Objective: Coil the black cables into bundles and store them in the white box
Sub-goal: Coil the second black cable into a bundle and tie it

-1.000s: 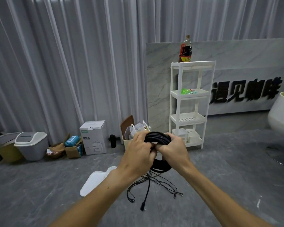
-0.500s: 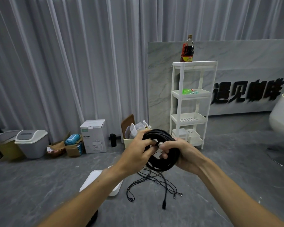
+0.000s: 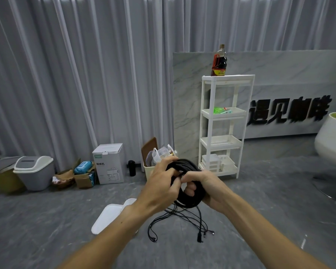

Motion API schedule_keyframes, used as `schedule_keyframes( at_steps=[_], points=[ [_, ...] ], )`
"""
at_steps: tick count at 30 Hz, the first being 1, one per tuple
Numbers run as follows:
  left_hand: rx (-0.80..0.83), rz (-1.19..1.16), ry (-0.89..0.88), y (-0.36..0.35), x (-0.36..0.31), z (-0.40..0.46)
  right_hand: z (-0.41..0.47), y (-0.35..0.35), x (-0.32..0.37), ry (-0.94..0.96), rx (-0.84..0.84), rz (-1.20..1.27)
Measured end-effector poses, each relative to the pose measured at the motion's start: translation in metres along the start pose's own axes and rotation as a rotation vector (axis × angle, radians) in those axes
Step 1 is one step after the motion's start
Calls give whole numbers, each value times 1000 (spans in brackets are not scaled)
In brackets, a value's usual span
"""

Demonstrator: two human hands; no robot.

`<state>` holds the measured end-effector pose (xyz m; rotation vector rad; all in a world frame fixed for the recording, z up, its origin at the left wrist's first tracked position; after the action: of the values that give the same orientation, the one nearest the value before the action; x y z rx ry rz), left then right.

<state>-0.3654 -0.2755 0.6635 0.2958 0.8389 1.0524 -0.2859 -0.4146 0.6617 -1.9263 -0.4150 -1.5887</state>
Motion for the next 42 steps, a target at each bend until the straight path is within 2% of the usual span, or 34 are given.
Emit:
schedule_keyframes(
  at_steps=[4, 5, 7, 10, 12, 13, 16, 19, 24, 27, 29, 32, 34, 36, 39, 42],
  points=[
    [272, -171, 372, 13, -1, 16, -4, -2, -3, 235, -79, -408],
    [337, -155, 423, 16, -2, 17, -4, -3, -3, 282, -94, -480],
    [351, -4, 413, 17, -1, 18, -3, -5, -3, 391, -115, -575],
    [191, 216, 280, 16, -6, 16, 0, -9, -5, 542, -189, -673],
    [122, 221, 214, 18, -9, 15, 0, -9, -5, 566, -222, -665],
    [154, 155, 226, 20, -8, 15, 0, -8, -6, 568, -225, -652],
    [391, -179, 390, 29, -4, 11, -3, -3, -6, 563, -206, -667],
    [456, -382, 480, 33, 3, 6, -6, 3, -7, 534, -170, -683],
    [415, -585, 500, 33, 1, 6, -4, 6, -6, 339, -128, -485],
    [405, -710, 610, 36, 0, 8, -3, 7, -6, 228, -115, -284],
    [377, -687, 656, 38, -1, 10, -3, 7, -7, 157, -92, -144],
    [214, -619, 667, 38, 0, 15, -2, 6, -8, 50, -80, 50],
    [68, -810, 758, 39, 1, 16, -2, 6, -6, -14, -79, 154],
    [12, -1013, 847, 39, 2, 15, -1, 6, -4, -41, -71, 199],
    [54, -1056, 928, 38, 6, 16, 1, 5, -4, -42, -67, 209],
    [231, -758, 900, 49, 6, 22, 0, 7, -5, -49, -88, 172]
  ],
)
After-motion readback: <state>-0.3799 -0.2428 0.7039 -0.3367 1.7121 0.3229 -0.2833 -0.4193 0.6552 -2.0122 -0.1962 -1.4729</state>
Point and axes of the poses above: each hand's wrist, its own z-axis towards the middle knuckle, its own y-axis out of the back of the hand, x = y × z, the point moved 1 cm from there along z, towards the middle knuckle, and after that the axes turned 10 degrees about -x, right-handed, at the moved point
